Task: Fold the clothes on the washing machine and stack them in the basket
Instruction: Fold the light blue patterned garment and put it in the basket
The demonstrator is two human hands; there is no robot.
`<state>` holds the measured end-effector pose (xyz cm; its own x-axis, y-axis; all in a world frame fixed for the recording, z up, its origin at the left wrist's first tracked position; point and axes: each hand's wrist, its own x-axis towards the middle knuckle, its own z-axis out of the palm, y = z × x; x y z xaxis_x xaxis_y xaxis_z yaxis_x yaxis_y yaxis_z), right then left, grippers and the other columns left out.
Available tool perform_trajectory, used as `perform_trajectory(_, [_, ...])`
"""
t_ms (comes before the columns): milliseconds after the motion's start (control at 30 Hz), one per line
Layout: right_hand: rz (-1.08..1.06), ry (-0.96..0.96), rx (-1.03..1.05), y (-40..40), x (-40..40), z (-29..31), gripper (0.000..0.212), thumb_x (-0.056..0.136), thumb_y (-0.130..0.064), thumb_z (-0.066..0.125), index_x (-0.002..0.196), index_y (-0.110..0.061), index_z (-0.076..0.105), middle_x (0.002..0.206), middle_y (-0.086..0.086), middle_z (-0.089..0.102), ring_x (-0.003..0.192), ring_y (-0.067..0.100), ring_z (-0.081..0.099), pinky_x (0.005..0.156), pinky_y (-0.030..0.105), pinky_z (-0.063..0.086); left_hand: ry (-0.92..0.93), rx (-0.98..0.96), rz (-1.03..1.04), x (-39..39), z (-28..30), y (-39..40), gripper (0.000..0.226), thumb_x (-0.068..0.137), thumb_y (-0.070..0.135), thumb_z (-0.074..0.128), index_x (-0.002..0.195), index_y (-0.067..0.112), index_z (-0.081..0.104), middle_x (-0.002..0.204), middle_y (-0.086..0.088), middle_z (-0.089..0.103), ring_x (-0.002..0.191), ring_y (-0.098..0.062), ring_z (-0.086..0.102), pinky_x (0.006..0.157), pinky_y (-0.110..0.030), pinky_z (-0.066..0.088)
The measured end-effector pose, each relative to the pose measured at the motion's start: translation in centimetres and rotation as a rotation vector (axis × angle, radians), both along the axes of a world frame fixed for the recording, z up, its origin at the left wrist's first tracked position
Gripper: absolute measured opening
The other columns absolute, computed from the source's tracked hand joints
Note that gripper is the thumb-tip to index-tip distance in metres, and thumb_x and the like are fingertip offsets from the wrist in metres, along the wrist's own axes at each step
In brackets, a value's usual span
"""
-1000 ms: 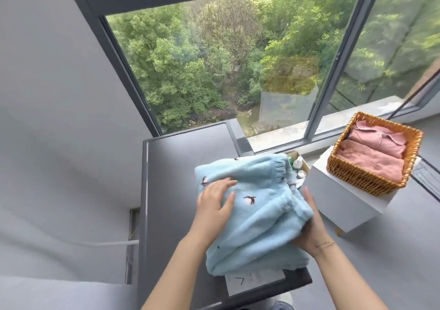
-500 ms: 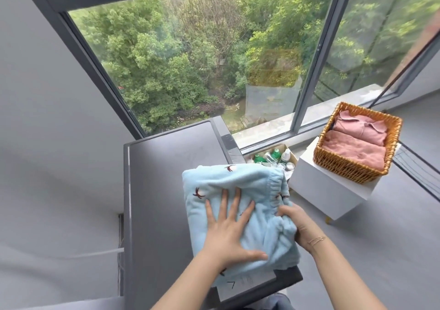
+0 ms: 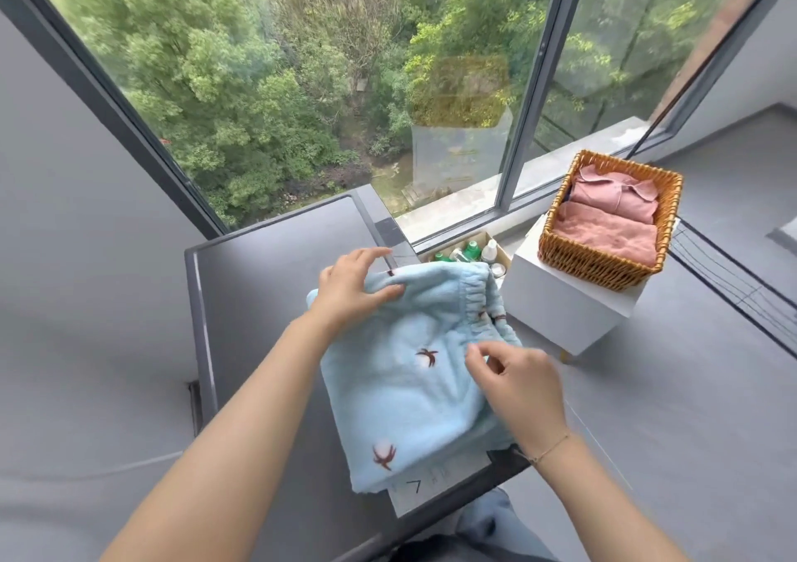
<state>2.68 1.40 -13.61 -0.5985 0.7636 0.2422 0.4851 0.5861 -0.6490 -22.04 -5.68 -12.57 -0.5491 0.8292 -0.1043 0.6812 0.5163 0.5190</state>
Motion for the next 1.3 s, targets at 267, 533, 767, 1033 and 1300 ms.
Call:
perform_trajectory(267, [-0.115,-0.302,-0.392,-2.6,1.9,-3.8,0.043,0.090,-0.048,0.055,0.062,-0.017,0.044,0.054,0.001,0.051,0.059,0.021,0.054,0.058,0.038,0.043,-0.072,-0.280,0.018,0.8,-2.0,0.4,0.046,0.093,0.065,0.034,0.111,0.034,0.062,0.107,0.004,0.067,0.100,-0.022,0.060,0.084,-0.037,0.046])
perform_trajectory(533, [-0.201,-0.142,-0.543,2.8,-2.2,-3.7,0.033,0.092,-0.043,0.057,0.099,-0.013,0.046,0.104,0.005,0.055,0.096,0.026,0.052,0.074,0.035,0.038,-0.089,-0.452,0.366,3.6,-1.9,-8.1,0.065,0.090,0.071,0.020,0.086,0.018,0.058,0.098,-0.004,0.065,0.090,-0.026,0.058,0.075,-0.032,0.043])
perform_trajectory(767, [-0.152,-0.187,-0.233,3.5,-6.0,-3.0,0.029,0.092,-0.041,0.059,0.089,-0.013,0.058,0.099,0.007,0.053,0.098,0.030,0.054,0.076,0.034,0.035,-0.397,0.223,0.256,3.2,-1.6,-6.9,0.055,0.088,0.051,0.061,0.134,0.025,0.047,0.128,0.012,0.047,0.119,-0.008,0.045,0.103,-0.032,0.036])
perform_trajectory(1033, [-0.171,-0.165,-0.402,5.1,-5.8,-4.4,0.037,0.099,-0.045,0.042,0.085,-0.011,0.042,0.091,0.022,0.062,0.088,0.038,0.058,0.068,0.040,0.037,-0.496,0.128,0.453,0.9,-4.6,-2.9,0.031,0.097,0.034,0.048,0.075,0.014,0.055,0.081,-0.002,0.059,0.081,-0.022,0.054,0.076,-0.036,0.044])
perform_trajectory(1300, [-0.320,-0.214,-0.550,5.6,-6.1,-5.1,0.050,0.089,-0.066,0.044,0.077,-0.017,0.044,0.080,0.002,0.056,0.086,0.029,0.055,0.067,0.036,0.039,-0.653,0.086,0.693,0.1,-5.2,-2.4,0.037,0.085,0.048,0.062,0.075,0.012,0.062,0.073,-0.003,0.063,0.070,-0.022,0.058,0.068,-0.030,0.047])
